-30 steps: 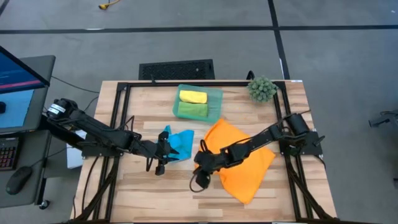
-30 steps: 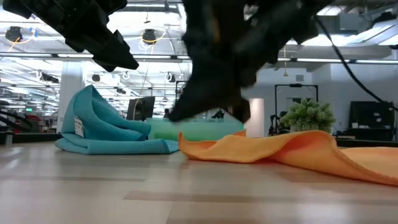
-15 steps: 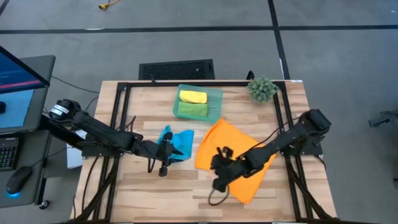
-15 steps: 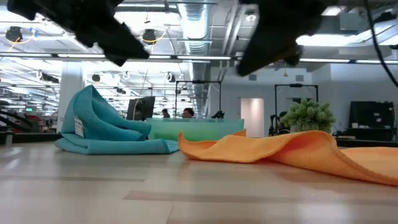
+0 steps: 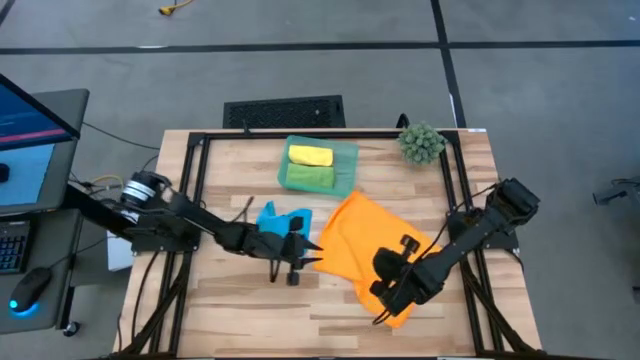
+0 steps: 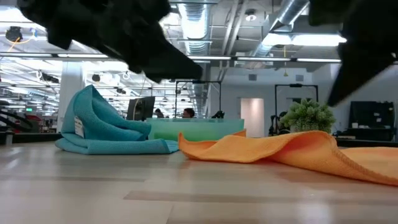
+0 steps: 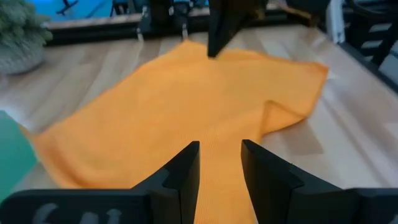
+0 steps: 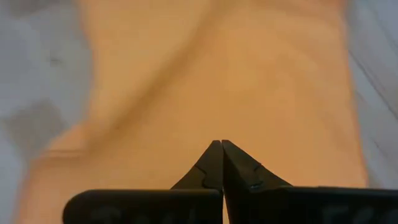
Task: Roll microfiber towels into tight, uniform cylinder then place into a basket
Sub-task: Roll the orange microfiber cloth
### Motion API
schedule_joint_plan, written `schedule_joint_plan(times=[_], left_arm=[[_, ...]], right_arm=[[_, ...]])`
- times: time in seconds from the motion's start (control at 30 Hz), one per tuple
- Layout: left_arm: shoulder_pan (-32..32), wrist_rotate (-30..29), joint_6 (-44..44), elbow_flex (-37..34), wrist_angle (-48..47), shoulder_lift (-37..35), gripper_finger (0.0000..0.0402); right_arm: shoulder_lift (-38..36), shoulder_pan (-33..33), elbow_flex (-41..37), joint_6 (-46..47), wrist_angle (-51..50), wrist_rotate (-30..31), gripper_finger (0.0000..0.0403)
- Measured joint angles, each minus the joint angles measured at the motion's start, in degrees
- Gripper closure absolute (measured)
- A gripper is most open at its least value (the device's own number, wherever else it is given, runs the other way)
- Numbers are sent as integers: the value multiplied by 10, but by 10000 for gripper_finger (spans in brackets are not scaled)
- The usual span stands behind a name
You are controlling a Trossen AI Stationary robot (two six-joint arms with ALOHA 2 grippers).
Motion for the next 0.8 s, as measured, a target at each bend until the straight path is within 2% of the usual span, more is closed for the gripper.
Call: schedule_joint_plan(times=[0.17, 0.33, 0.53, 0.8], left_arm=[[12, 1, -1, 39, 0, 68, 291], [25, 3, -12, 51, -8, 106, 291], [45, 9, -45, 63, -6, 134, 291], [52, 30, -59, 63, -56, 134, 291]], right_arm=[[0, 6, -44, 93, -4, -17, 388], [0, 6, -78, 95, 41, -22, 390], [0, -1, -83, 90, 76, -24, 385], [0, -2, -83, 89, 87, -33, 388]])
